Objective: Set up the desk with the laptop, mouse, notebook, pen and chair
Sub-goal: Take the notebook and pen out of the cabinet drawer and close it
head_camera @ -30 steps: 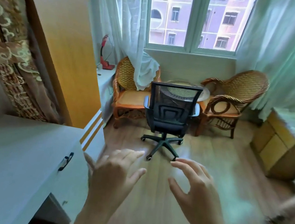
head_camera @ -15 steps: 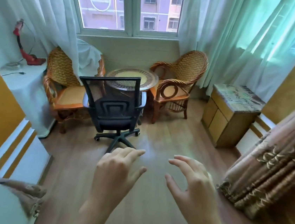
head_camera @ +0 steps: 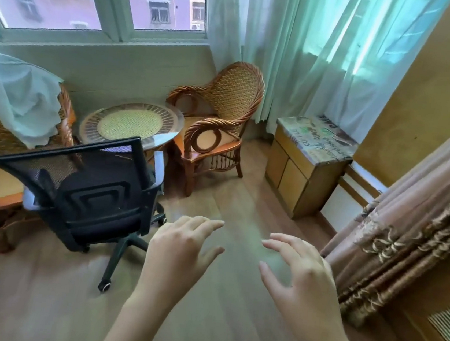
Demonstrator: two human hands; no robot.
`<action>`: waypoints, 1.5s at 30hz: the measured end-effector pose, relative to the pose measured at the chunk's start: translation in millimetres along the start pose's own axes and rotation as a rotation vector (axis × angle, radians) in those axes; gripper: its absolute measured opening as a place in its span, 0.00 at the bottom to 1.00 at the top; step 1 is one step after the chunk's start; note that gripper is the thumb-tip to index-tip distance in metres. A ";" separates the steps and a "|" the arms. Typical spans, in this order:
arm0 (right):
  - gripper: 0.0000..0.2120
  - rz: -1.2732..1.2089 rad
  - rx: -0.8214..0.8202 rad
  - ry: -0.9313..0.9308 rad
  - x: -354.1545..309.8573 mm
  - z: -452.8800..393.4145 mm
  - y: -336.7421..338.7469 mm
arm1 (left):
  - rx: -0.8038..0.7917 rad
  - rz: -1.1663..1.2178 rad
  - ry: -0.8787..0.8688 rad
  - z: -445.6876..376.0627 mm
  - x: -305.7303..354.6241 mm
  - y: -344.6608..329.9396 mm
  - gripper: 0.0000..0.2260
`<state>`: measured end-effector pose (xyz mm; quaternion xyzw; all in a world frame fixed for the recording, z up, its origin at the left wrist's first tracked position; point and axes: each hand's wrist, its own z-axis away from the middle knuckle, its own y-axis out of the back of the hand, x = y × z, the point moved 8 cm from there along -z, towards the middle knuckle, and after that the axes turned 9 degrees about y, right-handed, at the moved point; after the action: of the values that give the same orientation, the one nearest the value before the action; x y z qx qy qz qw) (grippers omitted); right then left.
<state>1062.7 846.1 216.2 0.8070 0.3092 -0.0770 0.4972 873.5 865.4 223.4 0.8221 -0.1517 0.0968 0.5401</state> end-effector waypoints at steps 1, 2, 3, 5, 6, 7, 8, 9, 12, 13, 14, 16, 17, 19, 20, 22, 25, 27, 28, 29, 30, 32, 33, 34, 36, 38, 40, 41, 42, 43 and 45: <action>0.15 0.007 0.004 -0.015 8.4 -10.6 -3.6 | -0.013 0.005 -0.013 -15.0 0.2 -7.3 0.19; 0.15 0.011 0.011 -0.032 16.8 -20.5 -6.3 | -0.025 0.015 -0.019 -29.6 0.7 -14.1 0.19; 0.15 0.015 0.020 -0.047 25.7 -30.8 -8.7 | -0.034 0.027 -0.022 -44.2 1.4 -21.1 0.19; 0.15 0.032 0.030 -0.068 45.1 -54.3 -12.7 | -0.054 0.039 -0.034 -73.1 3.5 -37.5 0.19; 0.15 0.043 0.030 -0.078 56.2 -67.0 -15.2 | -0.068 0.038 -0.041 -87.4 4.6 -48.4 0.19; 0.15 0.051 0.027 -0.087 68.4 -79.7 -18.4 | -0.081 0.037 -0.044 -101.6 5.2 -59.9 0.18; 0.14 0.056 0.022 -0.095 81.0 -92.8 -22.1 | -0.091 0.037 -0.044 -116.4 5.8 -71.0 0.18; 0.14 0.061 0.016 -0.101 93.6 -105.8 -25.8 | -0.096 0.038 -0.041 -131.6 6.9 -81.8 0.18; 0.14 0.074 0.011 -0.115 136.0 -148.1 -39.9 | -0.104 0.033 -0.032 -178.9 12.6 -115.6 0.18; 0.14 0.072 0.005 -0.117 151.1 -163.6 -45.5 | -0.108 0.029 -0.031 -195.6 14.6 -127.2 0.17; 0.14 0.072 -0.005 -0.116 165.4 -179.4 -50.9 | -0.114 0.025 -0.028 -212.7 16.8 -138.0 0.17; 0.15 0.067 -0.019 -0.106 191.6 -212.5 -60.0 | -0.127 0.007 -0.021 -248.0 20.1 -158.9 0.17; 0.15 0.063 -0.028 -0.097 203.3 -228.7 -63.7 | -0.135 -0.001 -0.015 -265.1 21.2 -168.4 0.17; 0.15 0.053 -0.046 -0.084 224.9 -259.4 -70.7 | -0.150 -0.006 0.006 -296.1 23.1 -185.5 0.17; 0.15 0.048 -0.055 -0.075 235.2 -274.2 -74.1 | -0.152 -0.003 0.018 -309.9 24.1 -193.1 0.17; 0.16 0.038 -0.072 -0.052 253.9 -302.5 -81.9 | -0.150 0.001 0.040 -334.4 25.3 -207.7 0.17; 0.16 0.021 -0.080 -0.041 278.6 -339.3 -94.8 | -0.168 -0.010 0.064 -366.6 22.2 -231.5 0.17; 0.16 0.018 -0.083 -0.043 294.1 -362.2 -104.5 | -0.173 -0.022 0.078 -391.2 17.1 -246.9 0.17; 0.16 0.021 -0.090 -0.044 302.2 -373.5 -110.6 | -0.173 -0.027 0.082 -404.9 14.6 -255.0 0.17; 0.16 0.024 -0.097 -0.047 311.2 -385.0 -117.1 | -0.173 -0.030 0.084 -419.2 12.3 -263.4 0.17; 0.16 0.028 -0.100 -0.053 321.0 -396.8 -123.5 | -0.175 -0.028 0.084 -434.6 10.5 -272.3 0.18; 0.15 0.036 -0.102 -0.079 341.4 -421.0 -136.2 | -0.191 -0.022 0.068 -467.6 8.7 -292.1 0.18; 0.15 0.041 -0.100 -0.097 351.9 -433.5 -142.7 | -0.200 -0.022 0.052 -485.3 8.1 -303.0 0.18; 0.15 0.047 -0.100 -0.113 362.1 -446.2 -149.7 | -0.207 -0.020 0.033 -503.3 7.6 -314.0 0.18; 0.16 0.065 -0.108 -0.150 383.2 -472.3 -165.4 | -0.235 -0.009 -0.001 -541.3 6.2 -337.6 0.18; 0.17 0.093 -0.115 -0.181 403.5 -498.5 -180.4 | -0.270 0.002 -0.030 -579.3 5.0 -361.5 0.18; 0.17 0.117 -0.121 -0.211 424.2 -523.4 -193.7 | -0.305 0.015 -0.074 -616.8 5.9 -385.2 0.17; 0.17 0.126 -0.118 -0.228 434.0 -534.6 -198.6 | -0.321 0.025 -0.107 -634.3 7.8 -396.4 0.17; 0.17 0.136 -0.110 -0.246 443.9 -544.8 -202.6 | -0.330 0.032 -0.145 -651.7 10.5 -407.5 0.17; 0.17 0.144 -0.101 -0.263 454.1 -554.0 -206.4 | -0.332 0.031 -0.182 -668.6 13.4 -418.7 0.17; 0.16 0.150 -0.086 -0.299 475.3 -568.4 -213.7 | -0.334 0.025 -0.237 -700.2 19.5 -442.0 0.17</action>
<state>1214.3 1597.3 130.3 0.7855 0.1737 -0.1455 0.5759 1051.5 1668.8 128.7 0.7249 -0.2380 -0.0204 0.6461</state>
